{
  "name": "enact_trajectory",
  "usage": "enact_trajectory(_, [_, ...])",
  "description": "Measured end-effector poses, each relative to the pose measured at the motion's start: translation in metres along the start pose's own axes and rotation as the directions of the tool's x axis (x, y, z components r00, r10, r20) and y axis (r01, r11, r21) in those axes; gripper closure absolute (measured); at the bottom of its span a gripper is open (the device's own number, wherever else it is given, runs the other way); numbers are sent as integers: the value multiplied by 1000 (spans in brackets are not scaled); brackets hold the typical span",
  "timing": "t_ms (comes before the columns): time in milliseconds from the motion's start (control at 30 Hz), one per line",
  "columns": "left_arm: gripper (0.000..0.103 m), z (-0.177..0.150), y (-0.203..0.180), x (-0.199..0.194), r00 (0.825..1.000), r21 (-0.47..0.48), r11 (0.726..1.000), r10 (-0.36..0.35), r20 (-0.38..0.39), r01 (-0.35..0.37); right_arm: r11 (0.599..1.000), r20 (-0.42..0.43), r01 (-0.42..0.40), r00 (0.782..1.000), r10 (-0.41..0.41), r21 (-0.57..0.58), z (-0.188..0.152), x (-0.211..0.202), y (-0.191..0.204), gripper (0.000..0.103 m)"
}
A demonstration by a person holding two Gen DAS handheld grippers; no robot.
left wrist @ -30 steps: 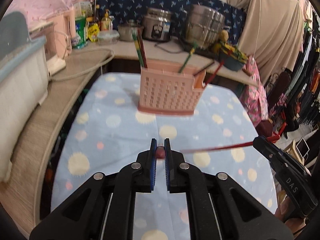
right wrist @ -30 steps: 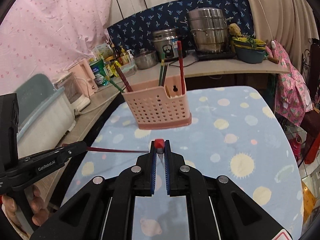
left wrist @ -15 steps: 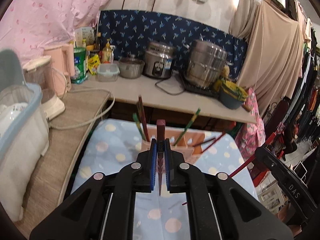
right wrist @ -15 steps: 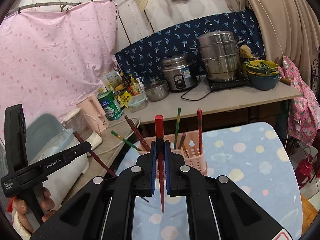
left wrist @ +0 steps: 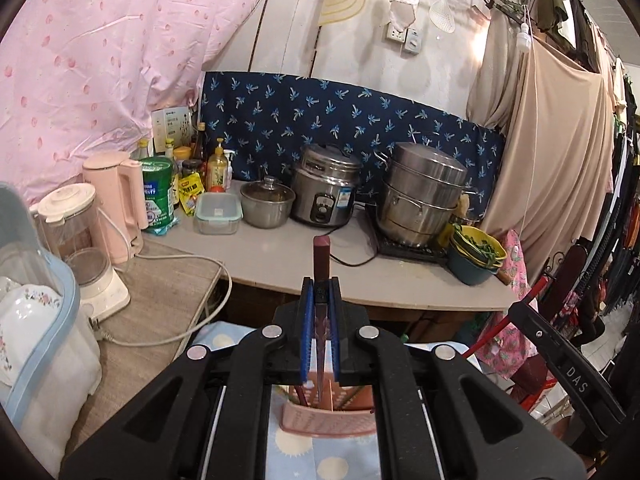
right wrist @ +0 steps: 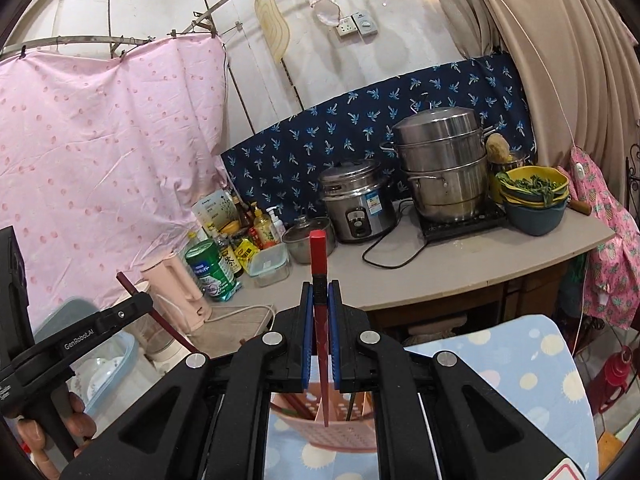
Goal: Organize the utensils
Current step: 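Lift both chopsticks and carry them over the pink basket, then open both tools to drop the chopsticks into the basket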
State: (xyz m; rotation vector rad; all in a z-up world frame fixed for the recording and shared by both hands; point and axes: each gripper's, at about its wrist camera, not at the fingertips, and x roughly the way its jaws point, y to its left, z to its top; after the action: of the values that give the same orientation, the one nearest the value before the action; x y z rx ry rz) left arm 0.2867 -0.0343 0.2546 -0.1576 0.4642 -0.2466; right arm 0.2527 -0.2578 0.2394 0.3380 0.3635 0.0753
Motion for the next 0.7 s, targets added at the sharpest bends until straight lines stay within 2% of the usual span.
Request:
enact_trajectory(100, [96,1,2,13,1000,-1,1000,6,3,-6,1000,-6,10,1000,-10,1,3,16,-4,96])
enact_trajectory(267, [96,-7,8,35,999,-19,1000,9,-36,-10,1000,-39,24,999,-24,0,-1,41,-12,96])
enact_trajectory(700, [96,-41,9,71,993,-11,1000,13,-120,-14,999,-161,40,986,-39,1,-46,86,-23,96])
